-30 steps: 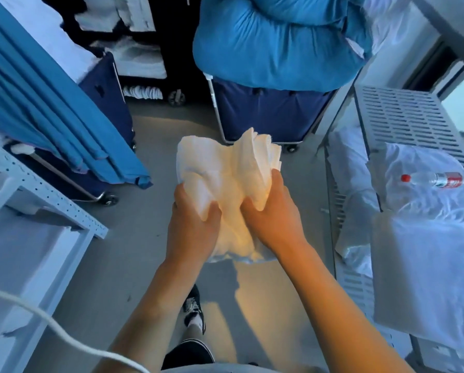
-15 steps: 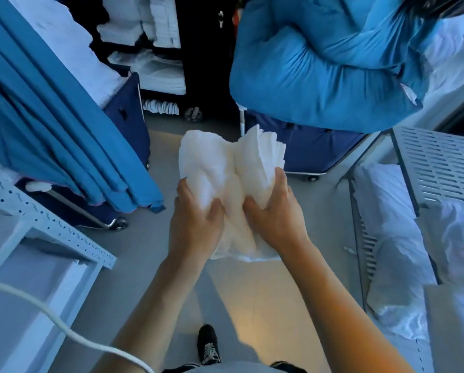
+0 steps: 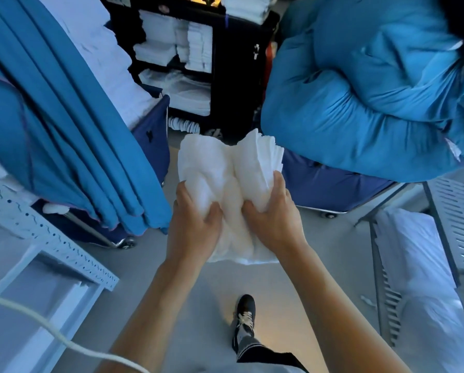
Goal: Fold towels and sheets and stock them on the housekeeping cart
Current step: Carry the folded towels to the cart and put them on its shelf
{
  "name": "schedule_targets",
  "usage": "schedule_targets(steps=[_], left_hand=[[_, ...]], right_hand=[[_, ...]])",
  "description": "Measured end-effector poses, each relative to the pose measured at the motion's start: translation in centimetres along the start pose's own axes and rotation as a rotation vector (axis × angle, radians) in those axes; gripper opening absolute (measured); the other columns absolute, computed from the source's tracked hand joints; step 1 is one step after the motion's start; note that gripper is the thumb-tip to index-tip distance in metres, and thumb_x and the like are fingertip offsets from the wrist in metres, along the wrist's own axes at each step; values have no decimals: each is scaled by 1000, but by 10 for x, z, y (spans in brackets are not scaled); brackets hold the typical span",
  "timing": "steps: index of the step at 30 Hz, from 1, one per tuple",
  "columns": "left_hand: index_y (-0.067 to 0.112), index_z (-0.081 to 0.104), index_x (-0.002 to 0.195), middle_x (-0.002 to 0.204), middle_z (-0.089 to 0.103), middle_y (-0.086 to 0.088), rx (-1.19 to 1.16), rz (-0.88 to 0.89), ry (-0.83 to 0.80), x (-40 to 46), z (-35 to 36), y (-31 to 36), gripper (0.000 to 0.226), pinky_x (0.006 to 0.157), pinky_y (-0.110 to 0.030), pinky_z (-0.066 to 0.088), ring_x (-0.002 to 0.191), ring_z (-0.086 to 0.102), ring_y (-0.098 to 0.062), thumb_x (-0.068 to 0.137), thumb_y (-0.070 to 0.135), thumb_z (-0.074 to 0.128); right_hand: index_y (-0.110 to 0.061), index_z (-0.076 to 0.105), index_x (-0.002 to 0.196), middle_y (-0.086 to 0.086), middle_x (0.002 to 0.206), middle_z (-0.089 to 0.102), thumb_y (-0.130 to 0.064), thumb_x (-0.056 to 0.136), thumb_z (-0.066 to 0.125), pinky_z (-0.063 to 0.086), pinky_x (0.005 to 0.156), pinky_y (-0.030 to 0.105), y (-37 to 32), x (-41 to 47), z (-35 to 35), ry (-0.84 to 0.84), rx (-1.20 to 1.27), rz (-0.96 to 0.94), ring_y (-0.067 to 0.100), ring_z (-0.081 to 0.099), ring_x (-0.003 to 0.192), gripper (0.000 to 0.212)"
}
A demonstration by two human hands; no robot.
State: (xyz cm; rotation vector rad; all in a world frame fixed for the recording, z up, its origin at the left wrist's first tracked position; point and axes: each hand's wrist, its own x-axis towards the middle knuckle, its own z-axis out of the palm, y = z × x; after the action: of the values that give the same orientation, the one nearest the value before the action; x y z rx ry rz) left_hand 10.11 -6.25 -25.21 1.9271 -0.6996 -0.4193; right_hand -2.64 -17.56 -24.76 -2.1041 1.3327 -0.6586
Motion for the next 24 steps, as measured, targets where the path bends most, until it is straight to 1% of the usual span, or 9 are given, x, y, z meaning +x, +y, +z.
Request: schedule_targets(steps=[3, 5, 8, 14, 19, 22, 24], left_hand=[[26, 33, 146, 132, 58, -4, 14, 2, 24, 29, 7, 2, 64, 95, -48, 53, 114, 61, -29, 92, 34, 66], [25, 34, 146, 132, 58, -5, 21, 9, 37, 51, 14, 4, 63, 95, -49, 54, 114, 61, -30, 92, 34, 66], [26, 33, 147, 134, 56, -4, 25, -12, 43, 85, 30, 8, 64, 95, -51, 54, 114, 60, -29, 93, 36, 64], [29, 32, 147, 132, 57, -2, 61, -52, 39, 167, 81, 29, 63, 92, -51, 55, 111, 62, -26, 94, 38, 64], [29, 29, 149, 136, 58, -3, 95, -73, 37, 245, 132, 45, 66, 94, -51, 55, 115, 62, -28, 94, 39, 64], [29, 30, 148, 139, 57, -1, 119, -87, 42, 282, 155, 56, 64, 95, -51, 53, 118, 60, -28, 94, 39, 63], [29, 31, 147, 139, 57, 0, 129, -84, 50, 303, 165, 62, 63, 96, -51, 53, 119, 60, -28, 94, 38, 63]], right_hand=[[-30, 22, 147, 0, 114, 49, -52, 77, 62, 39, 75, 36, -2, 33, 10, -18, 22, -24, 24, 48, 88, 83], [-29, 27, 144, 2, 115, 54, -52, 75, 61, 41, 75, 37, -1, 58, 17, -27, 46, -32, 27, 53, 90, 80], [-30, 31, 140, 0, 112, 56, -54, 73, 59, 43, 72, 37, 3, 99, 26, -43, 65, -30, 27, 58, 91, 76], [-33, 28, 144, -1, 113, 57, -53, 73, 58, 41, 73, 36, 24, 200, 35, -78, 83, -16, 23, 55, 91, 79], [-36, 28, 140, -3, 110, 58, -53, 71, 55, 38, 71, 35, 47, 292, 43, -66, 113, 3, 18, 48, 88, 76], [-36, 23, 143, -5, 111, 52, -54, 73, 57, 38, 76, 35, 55, 337, 46, -90, 110, 8, 20, 48, 89, 79], [-36, 20, 146, -4, 114, 49, -52, 76, 59, 39, 81, 36, 56, 364, 48, -106, 111, 5, 23, 51, 94, 82]])
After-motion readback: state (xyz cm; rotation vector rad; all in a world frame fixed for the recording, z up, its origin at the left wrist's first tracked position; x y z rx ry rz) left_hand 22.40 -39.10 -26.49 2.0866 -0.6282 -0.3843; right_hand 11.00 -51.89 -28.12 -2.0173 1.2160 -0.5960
